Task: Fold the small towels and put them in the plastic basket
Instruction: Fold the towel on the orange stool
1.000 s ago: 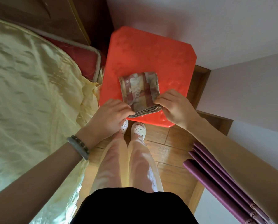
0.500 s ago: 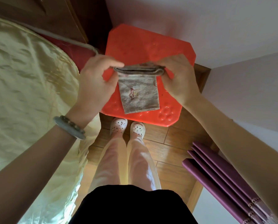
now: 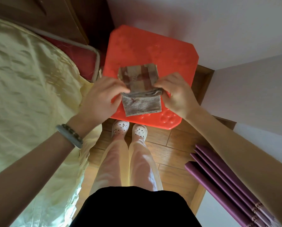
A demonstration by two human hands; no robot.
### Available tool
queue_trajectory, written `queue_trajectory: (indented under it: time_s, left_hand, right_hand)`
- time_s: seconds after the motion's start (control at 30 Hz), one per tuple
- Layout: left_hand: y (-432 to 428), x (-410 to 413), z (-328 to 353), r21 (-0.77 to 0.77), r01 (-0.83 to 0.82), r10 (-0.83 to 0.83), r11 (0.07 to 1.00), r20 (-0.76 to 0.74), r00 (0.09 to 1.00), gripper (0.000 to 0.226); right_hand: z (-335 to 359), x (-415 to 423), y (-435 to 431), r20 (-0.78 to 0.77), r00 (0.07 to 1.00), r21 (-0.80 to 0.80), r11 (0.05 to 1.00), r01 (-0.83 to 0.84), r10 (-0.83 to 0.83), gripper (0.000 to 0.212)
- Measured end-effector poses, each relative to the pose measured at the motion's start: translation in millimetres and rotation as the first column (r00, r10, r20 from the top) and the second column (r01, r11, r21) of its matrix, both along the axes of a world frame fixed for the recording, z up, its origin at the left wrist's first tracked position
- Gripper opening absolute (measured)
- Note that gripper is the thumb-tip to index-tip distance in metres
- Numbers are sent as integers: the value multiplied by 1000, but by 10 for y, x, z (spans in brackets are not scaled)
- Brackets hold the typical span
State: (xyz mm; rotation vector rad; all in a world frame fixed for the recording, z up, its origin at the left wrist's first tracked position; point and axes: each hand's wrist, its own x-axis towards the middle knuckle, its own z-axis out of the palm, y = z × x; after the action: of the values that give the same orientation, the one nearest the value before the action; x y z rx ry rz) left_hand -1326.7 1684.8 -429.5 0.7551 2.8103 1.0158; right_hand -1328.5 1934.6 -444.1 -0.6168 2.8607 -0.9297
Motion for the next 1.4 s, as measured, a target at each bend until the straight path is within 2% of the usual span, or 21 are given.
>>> queue_trajectory:
  time_s: [0.1, 0.33, 0.47, 0.53, 0.63, 0.67, 0.73, 0.8, 0.87, 1.07, 1.2, 1.27, 1.33, 1.4]
  left_hand:
    - [-17, 208, -152, -62, 108, -105, 992, 44, 993, 21]
    - [-8, 380, -321, -112, 214, -209, 970, 51, 977, 18]
    - [-1, 397, -352, -146, 259, -250, 955, 77, 965, 16]
    - [-8, 388, -331, -134, 254, -242, 958, 97, 965, 22]
    - [-8, 303, -265, -96, 145, -139, 985, 64, 988, 26]
    - [0, 257, -260, -122, 95, -91, 988, 37, 995, 29]
    - [28, 174, -271, -264, 19, -20, 964, -1, 1000, 49]
    - [41, 116, -307, -428, 26, -18, 903, 23, 1000, 77]
    - [31, 103, -340, -505, 62, -31, 861, 69, 997, 96]
    - [-25, 118, -417, -617, 104, -63, 780, 88, 994, 102]
    - [-15, 88, -425, -583, 98, -24, 806, 134, 991, 103]
    - [17, 80, -371, -524, 70, 26, 849, 174, 984, 103]
    - [70, 92, -305, -407, -34, 152, 913, 262, 953, 100]
    - [135, 142, -255, -254, -235, 321, 938, 383, 866, 90]
  right_hand:
    - [-56, 194, 19, 0, 997, 38, 996, -77, 77, 26]
    - [-158, 348, 78, -11, 990, 120, 983, -136, 138, 25]
    - [-229, 394, 126, 42, 993, 139, 984, -115, 110, 27]
    - [-207, 400, 108, 87, 993, 106, 991, -88, 79, 29]
    - [-92, 295, 37, 148, 986, 23, 997, 79, -81, 26]
    - [-78, 242, 16, 158, 980, 50, 992, 115, -121, 31]
    - [-74, 143, -12, 202, 972, 189, 978, 83, -122, 59]
    - [-67, 76, -21, 310, 946, 298, 955, 2, -99, 85]
    - [-72, 60, -14, 368, 925, 344, 938, -38, -98, 98]
    - [-104, 81, -18, 419, 901, 427, 900, -88, -110, 99]
    - [-83, 40, -33, 463, 879, 429, 897, -107, -116, 97]
    - [-40, 9, -52, 507, 849, 347, 937, -44, -148, 90]
    - [-3, -15, -92, 546, 801, 159, 969, 188, -245, 72]
    - [7, -35, -149, 592, 721, 56, 911, 410, -361, 56]
